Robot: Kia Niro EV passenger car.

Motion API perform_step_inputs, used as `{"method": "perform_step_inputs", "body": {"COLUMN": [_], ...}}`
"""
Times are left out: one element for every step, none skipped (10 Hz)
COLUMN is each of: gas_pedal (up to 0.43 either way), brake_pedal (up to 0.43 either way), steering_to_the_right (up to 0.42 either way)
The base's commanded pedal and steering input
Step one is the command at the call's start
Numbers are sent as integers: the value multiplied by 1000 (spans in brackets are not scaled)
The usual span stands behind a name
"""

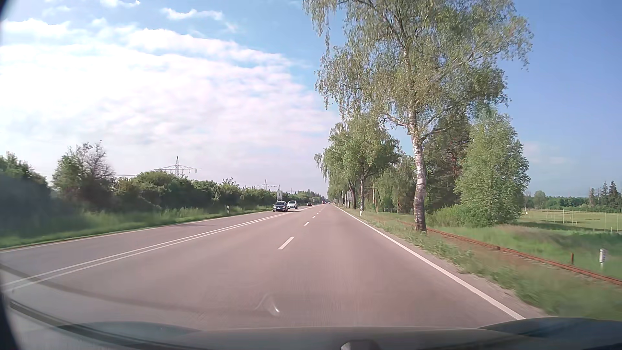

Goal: Follow the waypoints while adhering to traffic rules and regulations

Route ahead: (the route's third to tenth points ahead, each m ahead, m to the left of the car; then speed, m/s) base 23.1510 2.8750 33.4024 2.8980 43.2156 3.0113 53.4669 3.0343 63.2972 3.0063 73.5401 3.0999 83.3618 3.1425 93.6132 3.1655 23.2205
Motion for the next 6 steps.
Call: {"method": "perform_step_inputs", "body": {"gas_pedal": [220,220,220,220,220,220], "brake_pedal": [0,0,0,0,0,0], "steering_to_the_right": [0,0,0,0,0,0]}}
